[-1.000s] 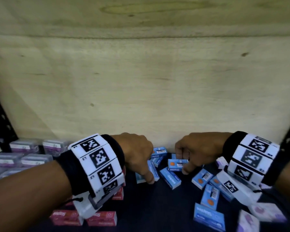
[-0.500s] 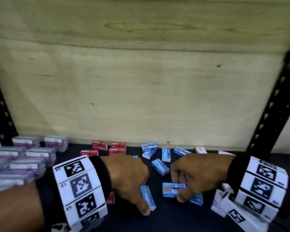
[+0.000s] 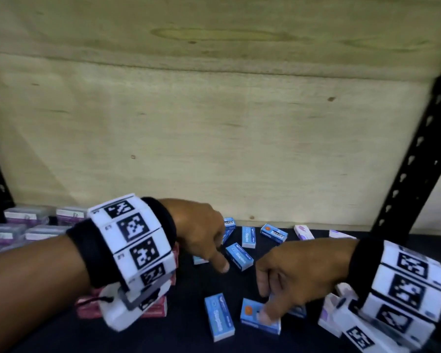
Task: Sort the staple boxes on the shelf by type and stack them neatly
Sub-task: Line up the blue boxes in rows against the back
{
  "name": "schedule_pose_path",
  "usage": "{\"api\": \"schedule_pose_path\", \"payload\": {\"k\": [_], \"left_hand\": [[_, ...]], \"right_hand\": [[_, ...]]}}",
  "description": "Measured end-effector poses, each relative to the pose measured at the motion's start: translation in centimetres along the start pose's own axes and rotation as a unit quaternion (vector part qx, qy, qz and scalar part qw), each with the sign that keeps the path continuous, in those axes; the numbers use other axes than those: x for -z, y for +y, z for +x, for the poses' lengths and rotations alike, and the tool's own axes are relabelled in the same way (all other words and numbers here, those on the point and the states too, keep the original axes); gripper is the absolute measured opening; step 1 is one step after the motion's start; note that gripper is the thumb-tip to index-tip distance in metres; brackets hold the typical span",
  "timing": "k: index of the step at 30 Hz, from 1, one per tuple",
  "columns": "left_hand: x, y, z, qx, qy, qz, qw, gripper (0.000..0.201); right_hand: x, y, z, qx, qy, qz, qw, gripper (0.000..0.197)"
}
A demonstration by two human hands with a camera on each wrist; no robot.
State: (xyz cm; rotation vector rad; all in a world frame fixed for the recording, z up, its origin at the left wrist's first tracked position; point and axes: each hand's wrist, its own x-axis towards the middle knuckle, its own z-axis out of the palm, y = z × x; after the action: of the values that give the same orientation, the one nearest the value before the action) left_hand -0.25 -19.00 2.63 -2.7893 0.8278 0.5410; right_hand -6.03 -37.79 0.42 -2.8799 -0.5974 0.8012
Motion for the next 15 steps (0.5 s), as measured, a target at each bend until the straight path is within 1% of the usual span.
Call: {"api": "schedule_pose_path", "payload": {"k": [4,6,7,11,13,15], "left_hand": [[1.0,-1.8,4.0,0.034,0.032,0.023,0.999,0.062],[1.2,-2.5,5.9,0.045,0.038,0.031,0.998,0.052],[1.1,-2.7,6.6,0.049,0.039,0.037,0.997,0.050],[0.9,-2.9,8.7,0.054,0.037,0.037,0.997,0.059],[0.7,-2.8,9.3,0.047,0.040,0.037,0.997,0.054],[0.6,-2.7,9.7,0.041,0.045,0.045,0.997,0.050]], "right_hand": [[2.5,2.3,1.9,-0.018,0.054,0.015,0.998,0.038],[3.8,3.5,3.0,-0.027,0.071,-0.012,0.997,0.037],[4.3,3.9,3.6,-0.031,0.075,-0.027,0.996,0.041],[5.6,5.1,6.0,-0.057,0.070,-0.072,0.993,0.054],[5.7,5.5,7.0,-0.073,0.065,-0.106,0.990,0.058],[5.7,5.8,7.7,-0.085,0.054,-0.138,0.985,0.057]]}}
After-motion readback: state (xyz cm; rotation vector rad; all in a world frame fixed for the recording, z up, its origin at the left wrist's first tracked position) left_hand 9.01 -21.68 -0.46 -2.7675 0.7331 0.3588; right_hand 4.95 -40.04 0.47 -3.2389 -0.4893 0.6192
